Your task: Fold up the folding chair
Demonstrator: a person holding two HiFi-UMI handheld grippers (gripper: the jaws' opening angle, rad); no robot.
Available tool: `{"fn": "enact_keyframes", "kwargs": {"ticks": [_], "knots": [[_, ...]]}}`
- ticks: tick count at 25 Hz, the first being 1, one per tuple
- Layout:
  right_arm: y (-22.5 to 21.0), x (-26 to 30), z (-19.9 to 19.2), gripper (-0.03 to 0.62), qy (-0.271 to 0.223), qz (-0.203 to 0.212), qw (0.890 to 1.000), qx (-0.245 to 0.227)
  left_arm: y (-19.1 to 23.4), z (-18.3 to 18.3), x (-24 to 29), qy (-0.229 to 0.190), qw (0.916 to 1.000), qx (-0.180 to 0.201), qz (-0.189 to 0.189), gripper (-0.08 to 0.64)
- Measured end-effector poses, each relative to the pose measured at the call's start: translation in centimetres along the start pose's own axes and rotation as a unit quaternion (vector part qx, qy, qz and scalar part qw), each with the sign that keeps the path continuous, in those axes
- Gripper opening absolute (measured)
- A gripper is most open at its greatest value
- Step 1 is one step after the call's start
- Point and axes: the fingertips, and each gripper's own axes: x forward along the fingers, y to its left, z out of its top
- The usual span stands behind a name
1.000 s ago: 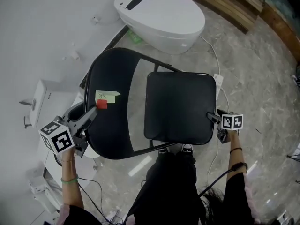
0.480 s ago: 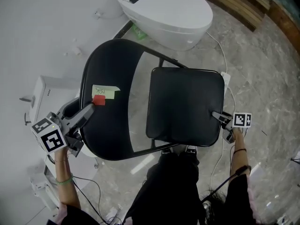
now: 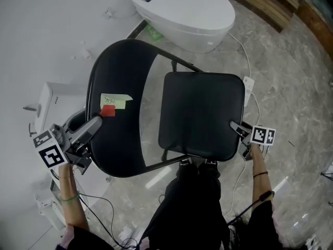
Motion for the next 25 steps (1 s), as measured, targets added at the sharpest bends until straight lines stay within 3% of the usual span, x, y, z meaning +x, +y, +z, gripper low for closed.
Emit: {"fn": "enact_keyframes", "kwargs": {"ticks": [4,9,16,21,25], "knots": [[5.4,-1.3,0.4,0.296,-0.018,0.019,1.0,0.012,-3.1,2.5,-1.0,-0.015,0.9992,-0.012,-0.035,0.2],[14.3,-2.6,1.2,0.259,-0.04,0.058,0.997,0.018,-6.6,5.4,-2.6,-0.007,0.9996,0.019,-0.018,0.201],[27.1,-1.3,1.6,0.213,-0.026,0.095,0.995,-0.008,-11.4,9.5,-4.1,-0.051,0.9945,-0.034,-0.085,0.204],[33.9,1.1,1.1,0.207,0.019,0.09,0.995,-0.047,-13.1,10.8,-4.7,-0.033,0.9985,-0.009,-0.043,0.204],[37.3,2.4,-0.2,0.207,0.037,0.086,0.995,-0.027,-12.2,10.6,-6.2,-0.033,0.9983,-0.019,-0.043,0.201]]}}
